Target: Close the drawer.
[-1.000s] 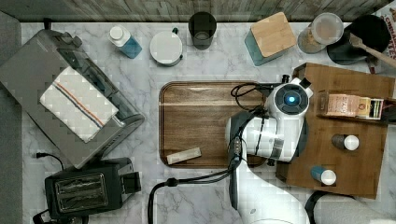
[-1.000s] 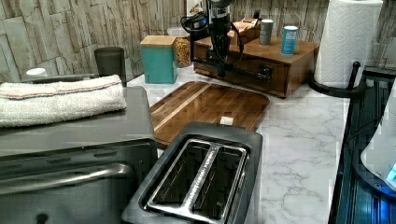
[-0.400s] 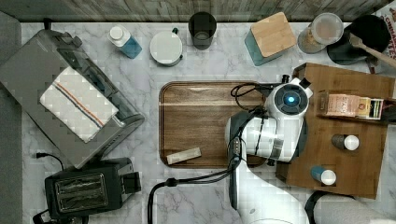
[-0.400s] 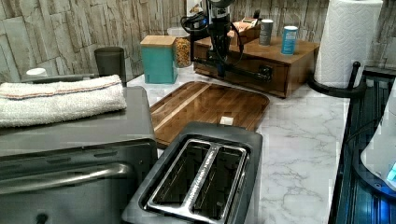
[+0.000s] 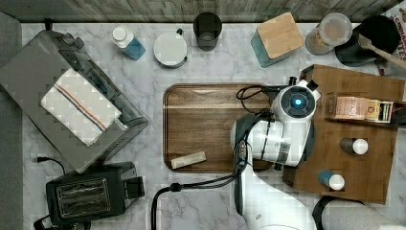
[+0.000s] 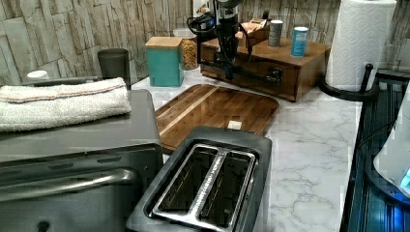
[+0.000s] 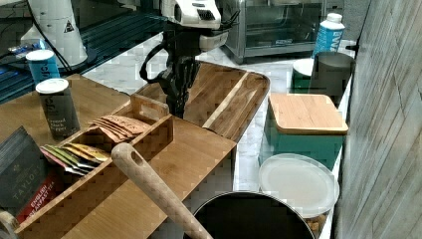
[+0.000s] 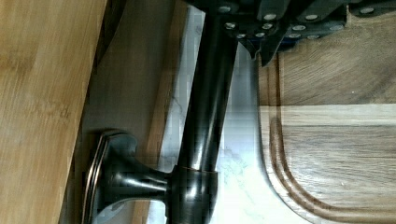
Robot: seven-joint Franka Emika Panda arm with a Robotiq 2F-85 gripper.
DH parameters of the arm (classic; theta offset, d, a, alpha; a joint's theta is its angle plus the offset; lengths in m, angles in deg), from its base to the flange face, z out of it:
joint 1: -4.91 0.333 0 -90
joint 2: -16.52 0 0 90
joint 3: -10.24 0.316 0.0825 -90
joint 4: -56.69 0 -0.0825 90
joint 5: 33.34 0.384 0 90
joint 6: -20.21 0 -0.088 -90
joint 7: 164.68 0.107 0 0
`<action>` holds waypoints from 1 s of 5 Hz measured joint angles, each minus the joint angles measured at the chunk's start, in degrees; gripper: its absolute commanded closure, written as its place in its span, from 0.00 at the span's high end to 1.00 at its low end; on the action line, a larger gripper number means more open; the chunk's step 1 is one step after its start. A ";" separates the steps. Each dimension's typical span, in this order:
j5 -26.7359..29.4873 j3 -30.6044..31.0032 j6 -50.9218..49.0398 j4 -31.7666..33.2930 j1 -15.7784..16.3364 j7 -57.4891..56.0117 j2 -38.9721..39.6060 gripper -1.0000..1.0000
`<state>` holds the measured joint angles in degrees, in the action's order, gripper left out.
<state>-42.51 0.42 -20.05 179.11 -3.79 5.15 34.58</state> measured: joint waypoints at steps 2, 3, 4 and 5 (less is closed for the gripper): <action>0.01 0.00 0.22 0.00 -0.01 0.03 -0.01 0.00; -0.17 -0.01 0.14 0.00 0.02 0.03 -0.03 0.00; -0.17 -0.01 0.17 0.00 0.03 0.03 -0.03 0.00; -0.15 -0.69 0.14 0.00 0.78 0.03 0.00 0.00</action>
